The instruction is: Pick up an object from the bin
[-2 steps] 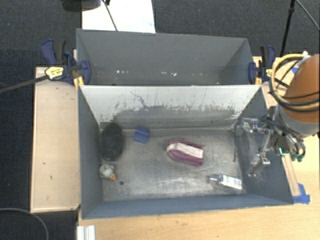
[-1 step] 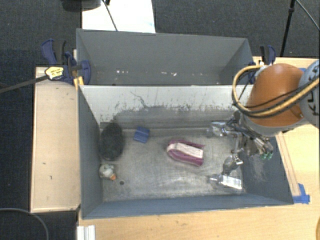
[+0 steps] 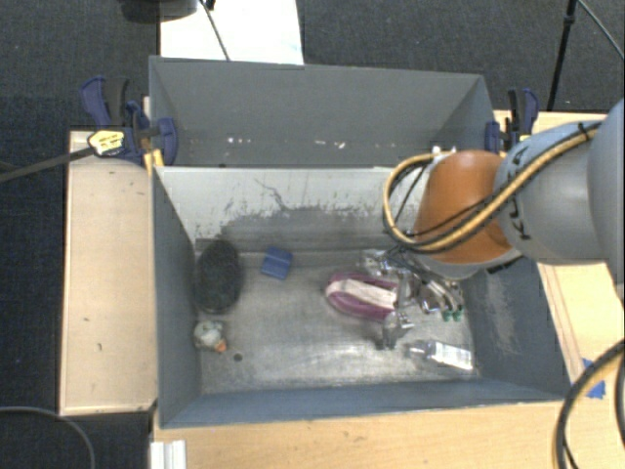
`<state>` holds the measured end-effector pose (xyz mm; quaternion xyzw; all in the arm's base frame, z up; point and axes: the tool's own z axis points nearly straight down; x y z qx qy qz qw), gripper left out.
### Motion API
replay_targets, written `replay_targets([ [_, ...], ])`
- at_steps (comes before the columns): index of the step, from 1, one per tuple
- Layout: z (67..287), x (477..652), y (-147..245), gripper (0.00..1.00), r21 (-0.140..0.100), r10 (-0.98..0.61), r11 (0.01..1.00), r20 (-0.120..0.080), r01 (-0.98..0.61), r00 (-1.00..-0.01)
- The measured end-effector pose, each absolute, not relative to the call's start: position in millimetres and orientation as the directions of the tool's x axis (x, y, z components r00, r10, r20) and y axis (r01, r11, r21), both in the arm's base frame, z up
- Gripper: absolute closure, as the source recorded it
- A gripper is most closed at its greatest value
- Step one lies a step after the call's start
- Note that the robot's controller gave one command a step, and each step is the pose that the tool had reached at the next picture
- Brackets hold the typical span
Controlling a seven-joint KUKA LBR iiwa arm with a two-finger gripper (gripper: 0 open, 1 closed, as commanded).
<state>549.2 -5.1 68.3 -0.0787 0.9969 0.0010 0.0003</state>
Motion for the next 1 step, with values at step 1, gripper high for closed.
replay_targets([
  [1,72.5,549.7,-8.0,1.0,0.0,-0.157,0.988,0.0,-0.157,-0.988],
])
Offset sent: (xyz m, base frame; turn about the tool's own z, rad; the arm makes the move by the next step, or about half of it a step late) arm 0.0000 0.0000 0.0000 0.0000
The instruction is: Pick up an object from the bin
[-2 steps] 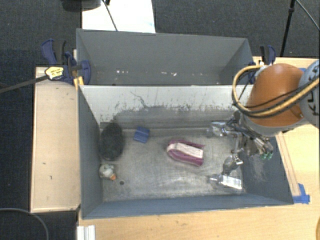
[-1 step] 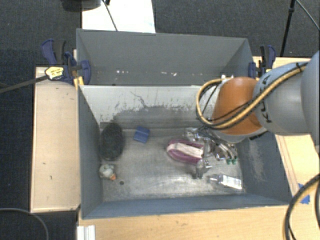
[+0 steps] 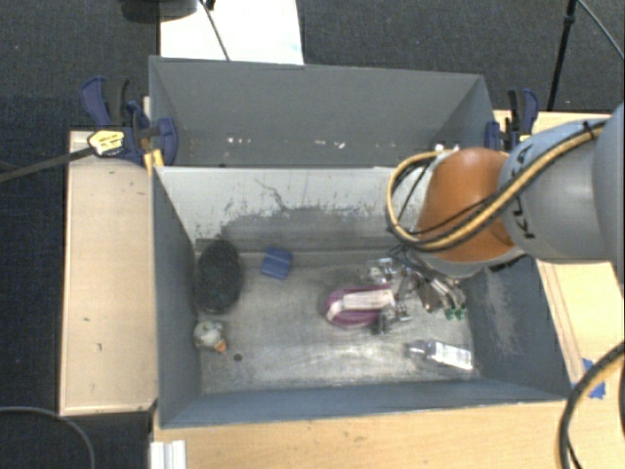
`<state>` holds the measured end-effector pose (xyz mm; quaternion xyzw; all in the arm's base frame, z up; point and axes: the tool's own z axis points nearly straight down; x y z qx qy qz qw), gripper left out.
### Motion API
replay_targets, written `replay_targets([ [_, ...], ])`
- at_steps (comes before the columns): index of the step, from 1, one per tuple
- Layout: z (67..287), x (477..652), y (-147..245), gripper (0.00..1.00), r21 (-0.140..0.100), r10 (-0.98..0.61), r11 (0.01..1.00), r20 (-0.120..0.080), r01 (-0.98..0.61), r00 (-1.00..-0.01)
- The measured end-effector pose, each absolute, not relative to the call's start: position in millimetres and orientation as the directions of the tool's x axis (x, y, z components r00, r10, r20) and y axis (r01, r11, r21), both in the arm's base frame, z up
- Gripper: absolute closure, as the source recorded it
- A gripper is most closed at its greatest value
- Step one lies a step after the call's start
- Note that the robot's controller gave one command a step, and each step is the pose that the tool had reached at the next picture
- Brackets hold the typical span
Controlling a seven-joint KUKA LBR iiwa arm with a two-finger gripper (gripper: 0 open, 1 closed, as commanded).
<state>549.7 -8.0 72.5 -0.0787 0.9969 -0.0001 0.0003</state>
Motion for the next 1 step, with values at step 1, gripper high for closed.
replay_targets([
  [1,203.8,577.7,-29.2,1.0,-0.002,-0.159,0.987,-0.011,-0.159,-0.987],
])
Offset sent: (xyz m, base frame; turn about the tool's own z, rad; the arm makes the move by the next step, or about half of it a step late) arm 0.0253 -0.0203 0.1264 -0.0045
